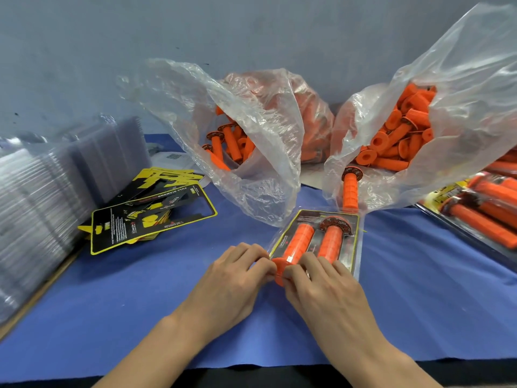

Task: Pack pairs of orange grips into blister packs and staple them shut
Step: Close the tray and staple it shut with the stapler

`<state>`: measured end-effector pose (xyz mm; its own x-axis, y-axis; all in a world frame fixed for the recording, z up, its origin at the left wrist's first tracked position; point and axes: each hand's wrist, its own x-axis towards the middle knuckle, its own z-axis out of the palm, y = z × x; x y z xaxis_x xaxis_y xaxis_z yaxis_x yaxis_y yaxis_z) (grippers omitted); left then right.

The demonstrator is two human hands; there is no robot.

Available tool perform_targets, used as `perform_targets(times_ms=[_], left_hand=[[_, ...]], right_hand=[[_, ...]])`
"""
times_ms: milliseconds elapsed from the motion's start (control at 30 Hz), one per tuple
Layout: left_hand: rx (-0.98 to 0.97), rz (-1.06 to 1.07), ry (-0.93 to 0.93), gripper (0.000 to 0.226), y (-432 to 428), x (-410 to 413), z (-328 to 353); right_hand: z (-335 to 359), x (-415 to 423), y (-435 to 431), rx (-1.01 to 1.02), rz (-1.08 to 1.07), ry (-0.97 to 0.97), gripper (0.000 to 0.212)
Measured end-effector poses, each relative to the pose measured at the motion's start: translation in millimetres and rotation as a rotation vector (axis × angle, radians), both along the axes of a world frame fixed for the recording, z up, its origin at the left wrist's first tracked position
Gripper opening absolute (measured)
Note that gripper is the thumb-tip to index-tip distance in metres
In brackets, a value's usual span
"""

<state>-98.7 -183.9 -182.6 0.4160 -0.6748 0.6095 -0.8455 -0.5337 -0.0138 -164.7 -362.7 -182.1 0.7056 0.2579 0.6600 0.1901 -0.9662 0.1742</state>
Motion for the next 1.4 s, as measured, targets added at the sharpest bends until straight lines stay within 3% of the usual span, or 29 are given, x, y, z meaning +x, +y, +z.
perform_targets(times_ms=[133,333,467,600,700,767,867,967,1067,1133,1233,1333,1400], left_hand=[[-0.029,-0.010,-0.013,0.018,-8.4,-2.6,-4.4],[0.003,0.020,-0.160,0.011,-7.2,2.6,-4.9],[0.023,0.039,-0.224,0.023,1.5,10.5,-0.3],[0.038,0.035,-0.214,0.033,14.2,15.6,0.3],[0.045,0.090,-0.130,0.037,16.1,15.7,5.7],[0.052,0.136,-0.013,0.028,18.1,15.1,8.2],[-0.018,0.135,0.313,0.009,28.4,19.7,7.4],[-0.226,0.124,0.710,0.020,35.4,26.7,8.2],[-0.373,0.174,0.914,0.014,19.7,43.8,20.5],[-0.317,0.174,0.992,0.011,-1.6,57.5,30.5],[-0.135,0.188,1.091,0.029,-37.1,74.7,41.8],[0.102,0.227,1.018,0.036,-64.9,87.4,42.5],[0.142,0.191,0.914,0.032,-74.6,91.2,44.0]], right_hand=[[-3.2,0.2,-3.6,-0.003,0.029,-0.027,0.019],[-7.5,-4.8,-9.1,-0.106,0.031,-0.055,0.014],[-8.3,-7.8,-17.8,-0.109,0.002,-0.153,0.029],[-10.8,-15.2,-22.0,-0.102,0.024,-0.198,0.030],[-7.4,-15.2,-12.2,-0.061,0.055,-0.187,0.029],[-2.6,-13.3,-4.6,-0.031,0.055,-0.149,0.025],[4.0,-13.5,-0.8,0.019,0.048,-0.045,0.024],[8.3,-18.5,-6.2,0.081,0.090,0.066,0.028],[25.1,-10.2,-19.4,0.240,0.084,0.132,0.029],[38.3,9.9,-37.4,0.385,0.015,0.136,0.020],[47.7,47.7,-67.3,0.568,-0.067,0.199,0.013],[45.1,79.6,-78.1,0.574,-0.053,0.314,0.020],[43.1,96.5,-78.3,0.476,0.011,0.378,0.024]])
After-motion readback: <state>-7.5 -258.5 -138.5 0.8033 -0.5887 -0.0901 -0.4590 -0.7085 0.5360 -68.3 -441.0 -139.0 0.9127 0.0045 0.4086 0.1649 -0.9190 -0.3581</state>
